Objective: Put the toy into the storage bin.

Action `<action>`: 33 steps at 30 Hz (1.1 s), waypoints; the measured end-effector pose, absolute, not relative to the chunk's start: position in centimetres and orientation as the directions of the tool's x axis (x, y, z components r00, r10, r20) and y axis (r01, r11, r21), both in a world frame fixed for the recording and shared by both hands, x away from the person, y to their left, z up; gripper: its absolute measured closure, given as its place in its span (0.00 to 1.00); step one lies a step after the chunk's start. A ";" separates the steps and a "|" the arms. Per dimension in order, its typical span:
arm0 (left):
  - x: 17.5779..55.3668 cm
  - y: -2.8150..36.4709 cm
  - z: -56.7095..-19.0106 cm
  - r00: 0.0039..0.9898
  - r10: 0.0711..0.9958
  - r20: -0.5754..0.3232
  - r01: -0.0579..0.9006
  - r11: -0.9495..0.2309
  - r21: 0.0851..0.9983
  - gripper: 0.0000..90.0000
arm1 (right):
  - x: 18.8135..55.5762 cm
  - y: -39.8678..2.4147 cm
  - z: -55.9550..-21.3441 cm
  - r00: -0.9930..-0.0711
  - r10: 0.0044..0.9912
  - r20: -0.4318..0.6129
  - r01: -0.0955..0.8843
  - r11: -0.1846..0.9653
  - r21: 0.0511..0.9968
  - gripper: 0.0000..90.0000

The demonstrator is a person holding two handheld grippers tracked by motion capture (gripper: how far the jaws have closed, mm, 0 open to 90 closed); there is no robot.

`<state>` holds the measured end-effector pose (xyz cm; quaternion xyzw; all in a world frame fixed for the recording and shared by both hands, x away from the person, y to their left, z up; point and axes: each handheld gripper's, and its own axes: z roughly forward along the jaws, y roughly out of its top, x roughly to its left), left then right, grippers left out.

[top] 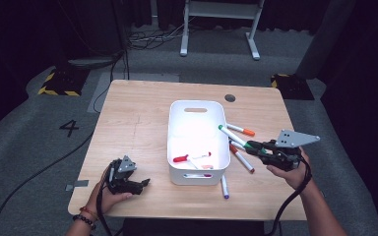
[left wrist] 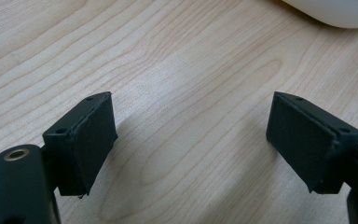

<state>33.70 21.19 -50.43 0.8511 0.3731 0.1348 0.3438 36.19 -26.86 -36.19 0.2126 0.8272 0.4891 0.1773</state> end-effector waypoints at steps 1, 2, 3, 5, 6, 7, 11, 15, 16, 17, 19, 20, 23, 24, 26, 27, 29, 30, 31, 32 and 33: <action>33.7 21.2 -50.4 0.685 0.728 -0.027 0.542 -0.485 0.686 0.18 | 36.2 -26.9 -36.2 -0.847 0.525 -0.085 0.178 0.431 0.884 0.83; 33.7 21.2 -50.4 0.685 0.728 -0.028 0.543 -0.484 0.686 0.18 | 36.2 -26.4 -35.9 -0.851 0.520 -0.078 0.182 0.431 0.884 0.83; 33.7 21.2 -50.4 0.685 0.728 -0.027 0.543 -0.485 0.686 0.18 | 36.3 -26.2 -35.8 -0.854 0.515 -0.081 0.178 0.435 0.883 0.83; 33.7 21.2 -50.4 0.685 0.728 -0.028 0.542 -0.485 0.686 0.18 | 36.3 -25.7 -35.6 -0.860 0.505 -0.080 0.177 0.441 0.880 0.83; 33.7 21.2 -50.4 0.685 0.728 -0.027 0.543 -0.485 0.686 0.18 | 36.5 -25.4 -35.5 -0.865 0.493 -0.093 0.160 0.448 0.880 0.83; 33.7 21.2 -50.4 0.685 0.728 -0.027 0.543 -0.485 0.686 0.18 | 36.5 -25.4 -35.5 -0.865 0.493 -0.093 0.160 0.448 0.880 0.83; 33.7 21.2 -50.4 0.685 0.728 -0.027 0.543 -0.485 0.686 0.18 | 37.0 -24.1 -35.3 -0.879 0.466 -0.100 0.148 0.465 0.873 0.83; 33.7 21.2 -50.4 0.685 0.728 -0.027 0.542 -0.485 0.686 0.18 | 37.5 -22.2 -34.9 -0.900 0.424 -0.100 0.135 0.492 0.860 0.83; 33.7 21.2 -50.4 0.685 0.728 -0.027 0.542 -0.485 0.686 0.18 | 37.7 -21.8 -34.8 -0.904 0.414 -0.105 0.131 0.503 0.855 0.83; 33.7 21.2 -50.4 0.685 0.728 -0.027 0.542 -0.485 0.686 0.18 | 37.9 -21.4 -34.8 -0.908 0.404 -0.108 0.128 0.513 0.849 0.83; 33.7 21.2 -50.4 0.685 0.728 -0.027 0.542 -0.485 0.686 0.18 | 38.0 -21.0 -34.8 -0.913 0.397 -0.100 0.133 0.519 0.844 0.83; 33.7 21.2 -50.4 0.685 0.728 -0.027 0.542 -0.485 0.686 0.18 | 38.5 -20.0 -34.7 -0.924 0.369 -0.097 0.130 0.542 0.830 0.83; 33.7 21.2 -50.4 0.685 0.728 -0.028 0.544 -0.485 0.685 0.18 | 39.3 -18.4 -34.5 -0.937 0.333 -0.102 0.128 0.601 0.789 0.83; 33.7 21.2 -50.4 0.685 0.728 -0.029 0.545 -0.485 0.684 0.18 | 39.5 -17.8 -34.5 -0.941 0.324 -0.095 0.133 0.616 0.776 0.83; 33.7 21.2 -50.4 0.684 0.729 -0.028 0.544 -0.483 0.686 0.18 | 39.9 -16.8 -34.7 -0.949 0.300 -0.100 0.129 0.655 0.745 0.83; 33.7 21.2 -50.4 0.683 0.730 -0.028 0.543 -0.483 0.686 0.18 | 40.1 -16.3 -34.7 -0.952 0.286 -0.106 0.122 0.675 0.727 0.83; 33.7 21.2 -50.4 0.683 0.730 -0.027 0.543 -0.483 0.686 0.18 | 40.2 -15.9 -34.9 -0.956 0.276 -0.101 0.121 0.684 0.719 0.83; 33.7 21.2 -50.4 0.683 0.730 -0.028 0.544 -0.483 0.686 0.18 | 40.3 -15.1 -35.2 -0.962 0.256 -0.098 0.114 0.698 0.707 0.83; 33.7 21.2 -50.4 0.683 0.730 -0.028 0.544 -0.483 0.686 0.18 | 40.4 -14.8 -35.3 -0.964 0.247 -0.097 0.110 0.705 0.701 0.83; 33.7 21.2 -50.4 0.683 0.730 -0.028 0.544 -0.483 0.686 0.18 | 40.4 -14.5 -35.5 -0.967 0.240 -0.090 0.111 0.709 0.697 0.83; 33.7 21.2 -50.4 0.683 0.730 -0.028 0.544 -0.483 0.686 0.18 | 40.4 -14.5 -35.5 -0.967 0.240 -0.090 0.111 0.709 0.697 0.83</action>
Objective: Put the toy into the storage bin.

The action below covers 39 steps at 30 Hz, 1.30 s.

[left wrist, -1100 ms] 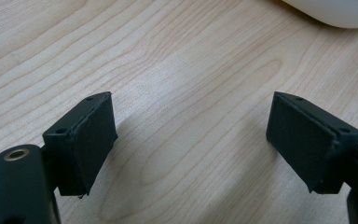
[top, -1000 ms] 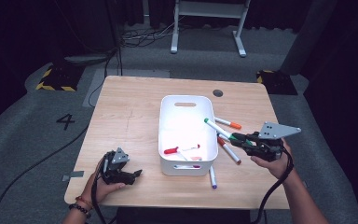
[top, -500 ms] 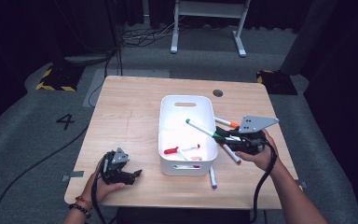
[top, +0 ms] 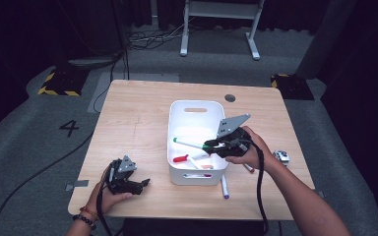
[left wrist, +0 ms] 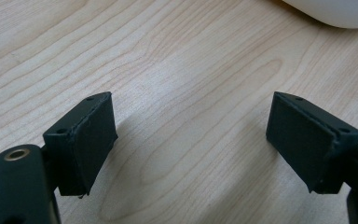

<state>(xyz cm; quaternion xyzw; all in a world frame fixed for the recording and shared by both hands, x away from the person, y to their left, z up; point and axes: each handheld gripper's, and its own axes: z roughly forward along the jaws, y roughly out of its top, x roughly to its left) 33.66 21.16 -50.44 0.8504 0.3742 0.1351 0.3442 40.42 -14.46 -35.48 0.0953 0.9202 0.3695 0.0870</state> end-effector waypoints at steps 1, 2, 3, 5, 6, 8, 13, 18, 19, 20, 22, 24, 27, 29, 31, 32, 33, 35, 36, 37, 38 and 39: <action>33.7 21.2 -50.4 0.684 0.729 -0.028 0.544 -0.483 0.686 0.18 | 40.5 -13.8 -35.8 -0.971 0.223 -0.080 0.111 0.725 0.679 0.83; 33.7 21.2 -50.4 0.684 0.729 -0.028 0.544 -0.483 0.686 0.18 | 40.5 -13.8 -35.8 -0.971 0.223 -0.080 0.111 0.725 0.679 0.83; 33.7 21.2 -50.4 0.683 0.730 -0.028 0.544 -0.483 0.686 0.18 | 40.6 -13.4 -36.1 -0.975 0.207 -0.082 0.103 0.747 0.657 0.83; 33.7 21.2 -50.4 0.684 0.729 -0.029 0.544 -0.484 0.686 0.18 | 40.8 -13.2 -36.3 -0.977 0.202 -0.070 0.110 0.755 0.646 0.83; 33.7 21.2 -50.4 0.684 0.729 -0.029 0.544 -0.484 0.686 0.18 | 40.8 -13.2 -36.3 -0.977 0.202 -0.070 0.110 0.755 0.646 0.83; 33.7 21.2 -50.4 0.683 0.730 -0.028 0.543 -0.483 0.686 0.18 | 41.1 -13.1 -36.5 -0.978 0.198 -0.068 0.113 0.773 0.624 0.83; 33.7 21.2 -50.4 0.684 0.729 -0.028 0.544 -0.483 0.686 0.18 | 41.1 -13.0 -37.0 -0.985 0.169 -0.040 0.120 0.829 0.545 0.83; 33.7 21.2 -50.4 0.683 0.730 -0.028 0.544 -0.483 0.686 0.18 | 41.2 -13.0 -36.9 -0.984 0.175 -0.026 0.134 0.833 0.537 0.83; 33.7 21.2 -50.4 0.684 0.729 -0.028 0.544 -0.484 0.686 0.18 | 41.2 -13.1 -36.9 -0.984 0.178 -0.028 0.137 0.836 0.532 0.83; 33.7 21.2 -50.4 0.684 0.729 -0.028 0.544 -0.484 0.686 0.18 | 41.2 -13.1 -36.9 -0.984 0.178 -0.028 0.137 0.836 0.532 0.83; 33.7 21.2 -50.4 0.683 0.730 -0.028 0.544 -0.483 0.686 0.18 | 41.4 -13.2 -36.9 -0.982 0.183 -0.038 0.134 0.834 0.535 0.83; 33.7 21.2 -50.4 0.683 0.729 -0.028 0.544 -0.483 0.686 0.18 | 41.5 -13.4 -36.8 -0.981 0.191 -0.034 0.144 0.833 0.534 0.83; 33.7 21.2 -50.4 0.683 0.729 -0.028 0.544 -0.483 0.686 0.18 | 41.8 -13.7 -37.2 -0.981 0.187 -0.047 0.138 0.849 0.509 0.83; 33.7 21.2 -50.4 0.683 0.729 -0.028 0.544 -0.483 0.686 0.18 | 41.8 -13.7 -37.3 -0.982 0.180 -0.054 0.131 0.861 0.492 0.83; 33.7 21.2 -50.4 0.683 0.729 -0.028 0.544 -0.483 0.686 0.18 | 41.8 -13.8 -37.3 -0.979 0.193 -0.059 0.142 0.864 0.483 0.83; 33.7 21.2 -50.4 0.684 0.729 -0.028 0.544 -0.483 0.686 0.18 | 41.8 -13.9 -37.3 -0.979 0.195 -0.068 0.139 0.867 0.478 0.83; 33.7 21.2 -50.4 0.684 0.729 -0.028 0.544 -0.483 0.686 0.18 | 41.9 -14.0 -37.3 -0.978 0.199 -0.065 0.146 0.870 0.472 0.83; 33.7 21.2 -50.4 0.684 0.729 -0.028 0.544 -0.484 0.686 0.18 | 41.9 -14.1 -37.4 -0.977 0.207 -0.058 0.158 0.877 0.454 0.83; 33.7 21.2 -50.4 0.684 0.729 -0.028 0.544 -0.484 0.686 0.18 | 41.9 -14.1 -37.4 -0.977 0.207 -0.058 0.158 0.877 0.454 0.83; 33.7 21.2 -50.4 0.684 0.729 -0.026 0.542 -0.484 0.687 0.18 | 41.9 -14.1 -37.5 -0.978 0.200 -0.060 0.153 0.880 0.450 0.82; 33.7 21.2 -50.4 0.684 0.729 -0.026 0.542 -0.484 0.687 0.18 | 41.9 -14.1 -37.5 -0.978 0.200 -0.060 0.153 0.880 0.450 0.82; 33.7 21.2 -50.5 0.683 0.729 -0.029 0.544 -0.482 0.687 0.18 | 41.8 -14.1 -37.5 -0.974 0.223 -0.048 0.180 0.881 0.438 0.80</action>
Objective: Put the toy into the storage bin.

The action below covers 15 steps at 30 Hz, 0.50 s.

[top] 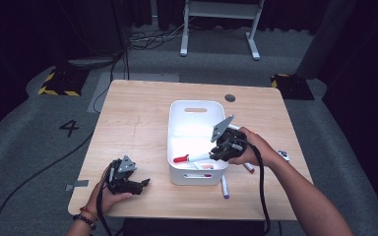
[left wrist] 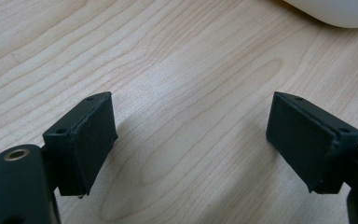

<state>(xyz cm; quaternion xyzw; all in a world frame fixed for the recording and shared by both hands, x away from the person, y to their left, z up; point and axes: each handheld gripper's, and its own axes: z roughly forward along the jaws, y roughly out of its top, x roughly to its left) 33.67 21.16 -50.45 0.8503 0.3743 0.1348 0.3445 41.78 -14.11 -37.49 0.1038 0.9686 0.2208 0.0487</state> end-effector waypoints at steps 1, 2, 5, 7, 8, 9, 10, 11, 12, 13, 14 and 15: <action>33.7 21.2 -50.4 0.683 0.729 -0.027 0.543 -0.483 0.686 0.18 | 41.8 -14.1 -37.5 -0.973 0.223 -0.054 0.178 0.883 0.435 0.79; 33.7 21.2 -50.4 0.683 0.729 -0.027 0.543 -0.483 0.686 0.18 | 41.8 -14.1 -37.5 -0.973 0.223 -0.054 0.178 0.883 0.435 0.79; 33.7 21.2 -50.4 0.683 0.729 -0.028 0.544 -0.483 0.686 0.18 | 41.9 -14.1 -37.5 -0.974 0.215 -0.070 0.163 0.882 0.442 0.76; 33.7 21.2 -50.4 0.683 0.729 -0.028 0.544 -0.483 0.686 0.18 | 41.9 -14.2 -37.5 -0.973 0.221 -0.065 0.170 0.880 0.443 0.76; 33.7 21.2 -50.4 0.684 0.729 -0.028 0.544 -0.483 0.686 0.18 | 41.9 -14.4 -37.3 -0.973 0.218 -0.076 0.159 0.874 0.460 0.75; 33.7 21.2 -50.4 0.684 0.729 -0.028 0.544 -0.483 0.686 0.18 | 41.9 -14.6 -37.2 -0.972 0.220 -0.081 0.157 0.869 0.470 0.74; 33.7 21.2 -50.4 0.684 0.729 -0.028 0.544 -0.483 0.687 0.18 | 41.9 -14.8 -37.1 -0.971 0.223 -0.088 0.154 0.862 0.482 0.74; 33.7 21.2 -50.4 0.684 0.729 -0.028 0.544 -0.483 0.687 0.18 | 41.9 -14.8 -37.1 -0.971 0.223 -0.088 0.154 0.862 0.482 0.74; 33.7 21.2 -50.4 0.683 0.729 -0.028 0.544 -0.483 0.686 0.18 | 41.8 -15.3 -36.7 -0.966 0.241 -0.095 0.162 0.849 0.503 0.73; 33.7 21.2 -50.4 0.683 0.729 -0.028 0.544 -0.483 0.686 0.18 | 41.6 -15.7 -36.6 -0.963 0.252 -0.095 0.168 0.837 0.521 0.73; 33.7 21.2 -50.4 0.683 0.729 -0.028 0.544 -0.483 0.686 0.18 | 41.6 -15.7 -36.6 -0.963 0.252 -0.095 0.168 0.837 0.521 0.73; 33.7 21.2 -50.4 0.683 0.729 -0.028 0.544 -0.483 0.686 0.18 | 41.4 -16.6 -36.1 -0.960 0.266 -0.084 0.173 0.803 0.570 0.72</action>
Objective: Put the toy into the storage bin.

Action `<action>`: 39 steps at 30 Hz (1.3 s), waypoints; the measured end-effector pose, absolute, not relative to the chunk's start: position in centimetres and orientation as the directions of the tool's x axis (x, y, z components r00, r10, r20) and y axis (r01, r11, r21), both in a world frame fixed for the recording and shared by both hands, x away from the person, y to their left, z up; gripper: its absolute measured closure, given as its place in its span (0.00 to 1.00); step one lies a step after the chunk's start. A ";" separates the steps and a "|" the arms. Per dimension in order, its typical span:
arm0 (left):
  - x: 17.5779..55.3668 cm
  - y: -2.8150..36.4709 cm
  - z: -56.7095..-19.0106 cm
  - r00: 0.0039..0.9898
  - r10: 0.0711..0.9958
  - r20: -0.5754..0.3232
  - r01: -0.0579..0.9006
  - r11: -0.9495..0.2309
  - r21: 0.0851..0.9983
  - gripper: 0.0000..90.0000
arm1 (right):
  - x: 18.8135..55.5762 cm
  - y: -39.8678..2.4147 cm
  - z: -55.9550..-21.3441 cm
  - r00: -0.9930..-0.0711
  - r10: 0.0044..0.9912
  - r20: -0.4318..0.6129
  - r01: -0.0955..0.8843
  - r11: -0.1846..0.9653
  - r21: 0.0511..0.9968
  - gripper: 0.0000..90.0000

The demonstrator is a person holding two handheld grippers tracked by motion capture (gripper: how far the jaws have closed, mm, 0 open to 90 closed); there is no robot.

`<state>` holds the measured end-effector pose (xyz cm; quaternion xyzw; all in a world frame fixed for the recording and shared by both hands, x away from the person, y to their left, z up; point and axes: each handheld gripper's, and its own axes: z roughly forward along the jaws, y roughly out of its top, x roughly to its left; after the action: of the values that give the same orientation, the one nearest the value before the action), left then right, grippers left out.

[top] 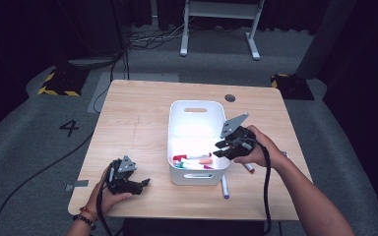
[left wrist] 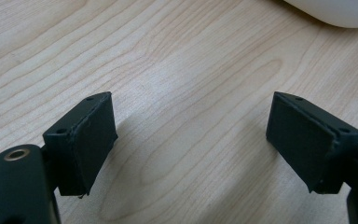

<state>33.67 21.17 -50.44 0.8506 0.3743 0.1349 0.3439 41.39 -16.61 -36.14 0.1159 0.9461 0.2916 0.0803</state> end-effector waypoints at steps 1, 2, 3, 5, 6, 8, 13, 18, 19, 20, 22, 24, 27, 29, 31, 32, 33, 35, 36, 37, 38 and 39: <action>33.7 21.2 -50.4 0.683 0.729 -0.027 0.544 -0.483 0.686 0.18 | 41.3 -17.1 -35.9 -0.957 0.275 -0.098 0.167 0.793 0.586 0.71; 33.7 21.2 -50.4 0.683 0.729 -0.028 0.544 -0.483 0.686 0.18 | 41.1 -17.6 -35.6 -0.954 0.282 -0.105 0.162 0.775 0.611 0.69; 33.7 21.2 -50.4 0.683 0.729 -0.028 0.544 -0.483 0.686 0.18 | 41.0 -18.1 -35.3 -0.952 0.288 -0.106 0.158 0.756 0.635 0.69; 33.7 21.2 -50.4 0.683 0.729 -0.028 0.544 -0.483 0.686 0.18 | 40.7 -19.2 -34.8 -0.945 0.309 -0.104 0.160 0.718 0.677 0.69; 33.7 21.2 -50.4 0.683 0.729 -0.028 0.544 -0.483 0.686 0.18 | 40.6 -19.7 -34.6 -0.940 0.323 -0.107 0.165 0.709 0.686 0.69; 33.7 21.2 -50.4 0.683 0.729 -0.028 0.544 -0.483 0.686 0.18 | 40.5 -20.2 -34.5 -0.936 0.335 -0.111 0.167 0.697 0.697 0.69; 33.7 21.2 -50.4 0.683 0.730 -0.026 0.543 -0.484 0.686 0.18 | 39.6 -23.0 -35.2 -0.903 0.412 -0.121 0.197 0.649 0.735 0.69; 33.7 21.2 -50.4 0.683 0.730 -0.026 0.543 -0.484 0.686 0.18 | 39.1 -24.1 -37.0 -0.875 0.457 -0.159 0.214 0.659 0.721 0.69; 33.7 21.2 -50.4 0.682 0.731 -0.026 0.544 -0.483 0.686 0.18 | 39.2 -24.3 -37.6 -0.865 0.475 -0.161 0.230 0.661 0.714 0.69; 33.7 21.2 -50.4 0.682 0.731 -0.026 0.544 -0.483 0.686 0.18 | 39.6 -24.5 -39.2 -0.842 0.516 -0.154 0.275 0.658 0.701 0.69; 33.7 21.2 -50.4 0.682 0.731 -0.026 0.544 -0.483 0.686 0.18 | 40.2 -24.7 -40.9 -0.817 0.550 -0.172 0.314 0.676 0.666 0.68; 33.7 21.2 -50.4 0.682 0.731 -0.026 0.544 -0.483 0.686 0.18 | 40.6 -24.7 -41.9 -0.808 0.559 -0.185 0.324 0.685 0.653 0.68; 33.7 21.2 -50.4 0.682 0.731 -0.026 0.544 -0.483 0.686 0.18 | 42.0 -24.7 -44.7 -0.786 0.598 -0.158 0.386 0.674 0.631 0.69; 33.7 21.2 -50.4 0.682 0.731 -0.026 0.544 -0.484 0.686 0.18 | 42.7 -24.8 -45.6 -0.777 0.617 -0.126 0.411 0.648 0.641 0.69; 33.7 21.2 -50.4 0.682 0.731 -0.025 0.544 -0.484 0.686 0.18 | 43.1 -24.9 -46.2 -0.770 0.628 -0.114 0.425 0.637 0.643 0.68; 33.7 21.2 -50.4 0.682 0.731 -0.025 0.544 -0.484 0.686 0.18 | 43.1 -24.9 -46.2 -0.770 0.628 -0.114 0.425 0.637 0.643 0.68; 33.7 21.2 -50.4 0.682 0.731 -0.026 0.544 -0.483 0.686 0.18 | 43.3 -24.9 -46.4 -0.767 0.632 -0.112 0.429 0.634 0.643 0.68; 33.7 21.2 -50.4 0.682 0.731 -0.026 0.544 -0.483 0.686 0.18 | 43.6 -24.8 -46.8 -0.764 0.639 -0.089 0.442 0.618 0.650 0.68; 33.7 21.2 -50.4 0.682 0.731 -0.026 0.544 -0.483 0.686 0.18 | 43.8 -24.7 -46.9 -0.758 0.646 -0.092 0.446 0.616 0.650 0.67; 33.7 21.2 -50.4 0.682 0.731 -0.026 0.544 -0.483 0.686 0.18 | 44.1 -24.5 -47.3 -0.755 0.651 -0.083 0.456 0.611 0.647 0.67; 33.7 21.2 -50.4 0.682 0.731 -0.026 0.544 -0.483 0.686 0.18 | 44.1 -24.5 -47.3 -0.755 0.651 -0.083 0.456 0.611 0.647 0.67; 33.7 21.2 -50.4 0.682 0.731 -0.026 0.544 -0.483 0.687 0.18 | 44.4 -24.3 -47.6 -0.747 0.659 -0.090 0.462 0.611 0.643 0.68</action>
<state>33.67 21.15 -50.44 0.8502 0.3748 0.1364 0.3436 44.36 -24.30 -47.59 0.3173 0.8829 0.3065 0.1610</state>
